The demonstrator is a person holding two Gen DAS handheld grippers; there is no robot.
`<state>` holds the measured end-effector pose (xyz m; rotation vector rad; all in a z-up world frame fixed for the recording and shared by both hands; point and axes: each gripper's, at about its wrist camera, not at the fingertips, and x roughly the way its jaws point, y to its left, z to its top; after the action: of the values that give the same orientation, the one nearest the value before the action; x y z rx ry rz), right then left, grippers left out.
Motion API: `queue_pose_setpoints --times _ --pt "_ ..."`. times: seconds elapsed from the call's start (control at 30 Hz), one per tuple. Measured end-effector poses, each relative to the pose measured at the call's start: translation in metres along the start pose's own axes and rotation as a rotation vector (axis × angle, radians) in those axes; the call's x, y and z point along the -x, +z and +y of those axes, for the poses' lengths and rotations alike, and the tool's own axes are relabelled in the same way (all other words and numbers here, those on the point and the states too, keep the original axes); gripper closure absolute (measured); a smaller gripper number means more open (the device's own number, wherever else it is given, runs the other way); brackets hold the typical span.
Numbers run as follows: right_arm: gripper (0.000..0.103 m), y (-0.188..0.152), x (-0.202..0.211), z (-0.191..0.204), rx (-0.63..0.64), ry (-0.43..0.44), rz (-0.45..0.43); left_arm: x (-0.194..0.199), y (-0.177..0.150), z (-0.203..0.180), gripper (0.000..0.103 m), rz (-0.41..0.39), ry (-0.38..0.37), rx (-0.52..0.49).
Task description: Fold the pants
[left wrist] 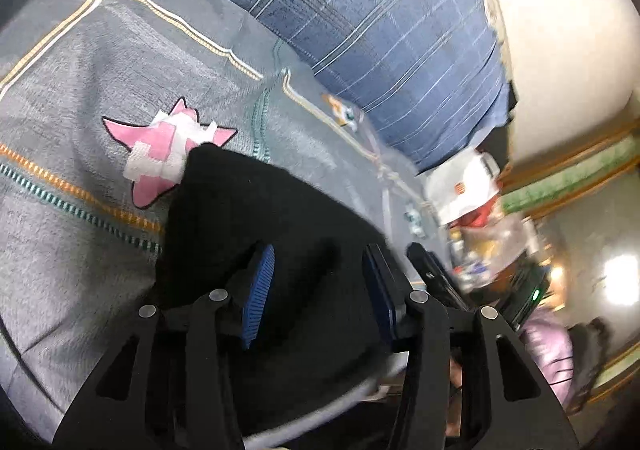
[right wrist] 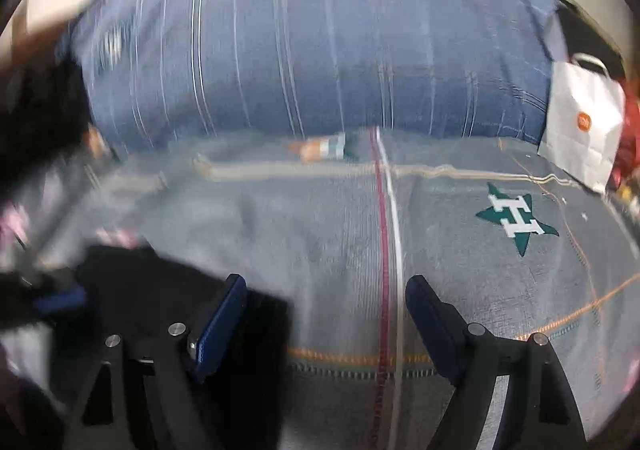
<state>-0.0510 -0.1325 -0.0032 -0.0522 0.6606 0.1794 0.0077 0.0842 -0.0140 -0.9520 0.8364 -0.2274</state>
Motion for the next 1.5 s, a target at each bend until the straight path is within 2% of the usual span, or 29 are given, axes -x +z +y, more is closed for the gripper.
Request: queue_pose_setpoints --times 0.03,0.07,0.13,0.17,0.3,0.37,0.5,0.63,0.7,0.83,0.93,0.97,1.03,1.07,1.1,1.13,1.17,1.2,1.23,1.27,1.4,1.5 --pt "0.023 0.001 0.013 -0.008 -0.057 0.073 -0.047 0.010 0.002 0.002 0.056 -0.017 -0.012 0.007" --pt "0.023 0.000 0.021 -0.014 -0.094 0.136 -0.065 0.018 0.004 0.003 0.050 -0.036 -0.011 0.005" --pt "0.023 -0.005 0.027 -0.027 -0.161 0.274 -0.050 0.035 0.006 0.009 0.037 -0.066 0.015 0.013" --pt "0.023 -0.009 0.028 -0.032 -0.195 0.352 -0.018 0.041 0.006 0.015 0.036 -0.078 0.018 0.031" --pt "0.023 -0.020 0.015 -0.035 -0.246 0.491 0.095 0.032 0.004 0.035 0.036 -0.016 -0.014 0.139" --pt "0.023 -0.032 0.001 -0.037 -0.292 0.559 0.182 0.023 0.005 0.035 0.036 0.013 0.037 0.138" --pt "0.023 -0.048 -0.018 -0.050 -0.470 0.694 0.264 0.012 0.003 0.038 0.036 0.057 0.081 0.156" --pt "0.023 -0.059 -0.035 -0.059 -0.602 0.691 0.339 0.007 0.001 0.043 0.030 0.086 0.118 0.183" --pt "0.023 -0.059 -0.037 -0.060 -0.622 0.712 0.335 0.007 0.000 0.042 0.030 0.085 0.120 0.180" --pt "0.022 -0.056 -0.041 -0.050 -0.588 0.759 0.369 0.003 -0.001 0.038 0.027 0.093 0.117 0.162" --pt "0.023 -0.055 -0.043 -0.042 -0.529 0.758 0.384 -0.005 -0.001 0.033 0.027 0.136 0.075 0.154" --pt "0.025 -0.055 -0.044 -0.043 -0.532 0.759 0.386 -0.006 -0.002 0.032 0.027 0.143 0.070 0.152" --pt "0.038 -0.058 -0.045 -0.045 -0.529 0.739 0.396 -0.005 -0.002 0.030 0.027 0.136 0.069 0.147" --pt "0.040 -0.059 -0.045 -0.047 -0.524 0.733 0.399 -0.004 -0.002 0.030 0.027 0.134 0.070 0.144" --pt "0.047 -0.060 -0.044 -0.048 -0.510 0.725 0.400 -0.004 -0.002 0.029 0.028 0.132 0.076 0.139" --pt "0.056 -0.059 -0.043 -0.047 -0.477 0.695 0.400 -0.002 -0.002 0.028 0.038 0.126 0.103 0.124" --pt "0.058 -0.059 -0.041 -0.046 -0.444 0.671 0.400 -0.002 -0.003 0.026 0.045 0.122 0.125 0.110" --pt "0.063 -0.058 -0.040 -0.044 -0.423 0.662 0.395 -0.002 -0.003 0.023 0.047 0.118 0.146 0.092" --pt "0.069 -0.056 -0.036 -0.042 -0.389 0.649 0.378 -0.001 -0.005 0.018 0.056 0.108 0.166 0.064" --pt "0.070 -0.054 -0.033 -0.039 -0.359 0.641 0.366 0.000 -0.006 0.013 0.061 0.098 0.189 0.037" --pt "0.076 -0.043 -0.014 -0.032 -0.267 0.650 0.276 0.014 -0.013 -0.013 0.063 0.026 0.271 -0.104" --pt "0.076 -0.025 0.008 -0.038 -0.244 0.702 0.133 0.015 -0.002 -0.029 0.063 0.017 0.244 -0.160"
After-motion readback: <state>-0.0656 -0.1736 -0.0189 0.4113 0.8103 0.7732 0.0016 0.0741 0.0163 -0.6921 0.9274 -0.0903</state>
